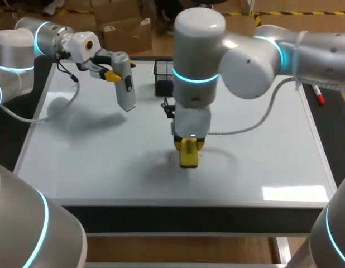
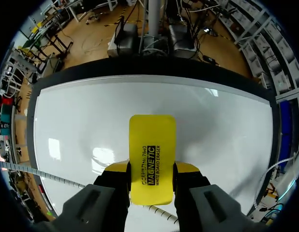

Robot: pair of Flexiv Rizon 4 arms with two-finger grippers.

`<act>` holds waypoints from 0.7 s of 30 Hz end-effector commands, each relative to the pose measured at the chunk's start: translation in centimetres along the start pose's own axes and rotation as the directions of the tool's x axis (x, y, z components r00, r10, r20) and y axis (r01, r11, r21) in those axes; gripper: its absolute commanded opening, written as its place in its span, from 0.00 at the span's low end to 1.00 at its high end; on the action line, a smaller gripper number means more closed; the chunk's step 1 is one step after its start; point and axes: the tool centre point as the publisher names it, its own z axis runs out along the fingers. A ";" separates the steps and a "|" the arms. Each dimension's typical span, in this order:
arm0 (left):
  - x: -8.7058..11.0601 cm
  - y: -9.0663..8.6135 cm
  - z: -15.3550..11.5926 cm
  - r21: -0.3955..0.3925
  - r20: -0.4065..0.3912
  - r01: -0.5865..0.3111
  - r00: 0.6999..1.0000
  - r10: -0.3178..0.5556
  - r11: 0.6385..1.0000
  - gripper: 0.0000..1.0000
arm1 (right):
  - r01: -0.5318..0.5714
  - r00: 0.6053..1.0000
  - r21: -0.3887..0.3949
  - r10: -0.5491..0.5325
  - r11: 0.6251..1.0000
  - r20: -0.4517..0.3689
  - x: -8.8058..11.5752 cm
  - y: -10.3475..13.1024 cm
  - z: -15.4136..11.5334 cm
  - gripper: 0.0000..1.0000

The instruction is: Pick up the inspection probe, press it on each red-marked spot on the whiteboard one by one, put down the probe, pick up the eraser, and wipe off all the red marks.

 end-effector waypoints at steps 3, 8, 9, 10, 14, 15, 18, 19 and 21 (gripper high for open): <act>-0.1 -0.2 -0.1 -0.002 -0.004 0.001 1.000 -0.001 1.000 0.00 | 0.001 1.000 -0.007 -0.001 1.000 -0.026 -1.1 -0.6 1.6 0.00; -0.1 -0.2 -0.1 -0.002 -0.004 0.001 1.000 -0.001 1.000 0.00 | 0.010 1.000 -0.003 -0.010 1.000 -0.022 -1.3 -0.7 2.3 0.00; -0.1 -0.2 -0.1 -0.002 -0.004 0.001 1.000 -0.001 1.000 0.00 | 0.012 1.000 -0.004 -0.012 1.000 -0.019 -1.4 -0.7 2.4 0.00; -0.1 -0.2 -0.1 -0.002 -0.004 0.001 1.000 -0.001 1.000 0.00 | 0.014 1.000 -0.006 -0.014 1.000 -0.015 -1.4 -0.8 2.6 0.00; -0.1 -0.2 -0.1 -0.002 -0.004 0.001 1.000 -0.001 1.000 0.00 | 0.016 1.000 -0.010 -0.016 1.000 -0.011 -1.3 -0.9 3.0 0.00; -0.1 -0.2 -0.1 -0.002 -0.004 0.001 1.000 -0.001 1.000 0.00 | 0.015 1.000 -0.010 -0.015 1.000 -0.010 -1.3 -0.9 3.1 0.00; -0.1 -0.2 -0.1 -0.002 -0.004 0.001 1.000 -0.001 1.000 0.00 | 0.012 1.000 -0.014 -0.013 1.000 -0.010 -1.1 -0.9 3.4 0.00; -0.1 -0.2 -0.1 -0.002 -0.004 0.001 1.000 -0.001 1.000 0.00 | 0.012 1.000 -0.018 -0.012 1.000 -0.010 -1.0 -0.9 3.6 0.00; -0.1 -0.2 -0.1 -0.002 -0.004 0.001 1.000 -0.001 1.000 0.00 | 0.010 1.000 -0.025 -0.010 1.000 -0.008 -0.8 -1.0 3.9 0.00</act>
